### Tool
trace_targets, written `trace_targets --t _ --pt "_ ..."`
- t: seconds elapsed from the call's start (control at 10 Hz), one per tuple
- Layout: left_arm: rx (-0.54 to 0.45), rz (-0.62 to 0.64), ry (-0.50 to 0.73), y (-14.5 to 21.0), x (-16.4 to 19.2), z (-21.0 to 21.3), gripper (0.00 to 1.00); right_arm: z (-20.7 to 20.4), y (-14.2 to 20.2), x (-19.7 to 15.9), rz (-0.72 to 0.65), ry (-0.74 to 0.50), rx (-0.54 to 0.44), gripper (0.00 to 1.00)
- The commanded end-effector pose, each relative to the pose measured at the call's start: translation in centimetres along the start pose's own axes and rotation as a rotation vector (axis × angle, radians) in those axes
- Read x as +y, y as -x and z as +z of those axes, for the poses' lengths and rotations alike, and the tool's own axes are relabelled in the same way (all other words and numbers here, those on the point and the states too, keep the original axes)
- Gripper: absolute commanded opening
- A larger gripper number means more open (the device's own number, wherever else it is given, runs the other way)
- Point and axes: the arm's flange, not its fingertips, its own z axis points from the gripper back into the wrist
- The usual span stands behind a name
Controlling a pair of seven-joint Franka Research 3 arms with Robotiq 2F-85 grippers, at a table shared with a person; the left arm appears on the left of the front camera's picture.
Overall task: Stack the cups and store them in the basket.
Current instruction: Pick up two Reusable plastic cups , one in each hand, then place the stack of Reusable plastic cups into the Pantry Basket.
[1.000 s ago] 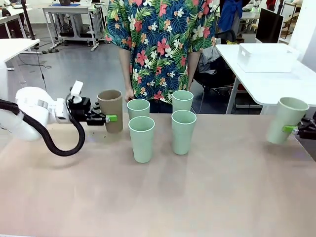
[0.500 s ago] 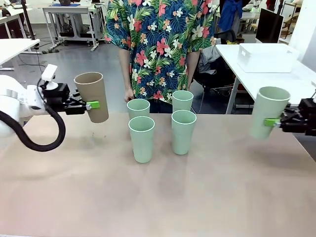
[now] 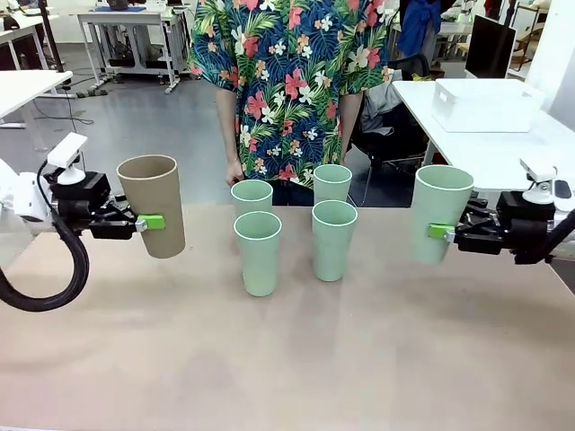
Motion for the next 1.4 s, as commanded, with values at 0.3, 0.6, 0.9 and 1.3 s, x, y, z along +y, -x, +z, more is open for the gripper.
trace_targets --t 0.3,0.6,0.9,1.3 --pt "0.03 -0.019 -0.041 1.1 -0.9 2.3 0.85 -1.7 -0.1 1.3 -0.001 -0.075 -0.013 0.86" --pt "0.021 0.012 -0.014 0.5 -1.0 1.3 0.85 -1.5 -0.2 0.3 -0.003 -0.014 -0.009 0.86" --pt "0.021 0.012 -0.014 0.5 -1.0 1.3 0.85 -1.5 -0.2 0.3 -0.003 -0.014 -0.009 0.86" --pt "0.021 0.012 -0.014 0.5 -1.0 1.3 0.85 -1.5 -0.2 0.3 -0.003 -0.014 -0.009 0.86"
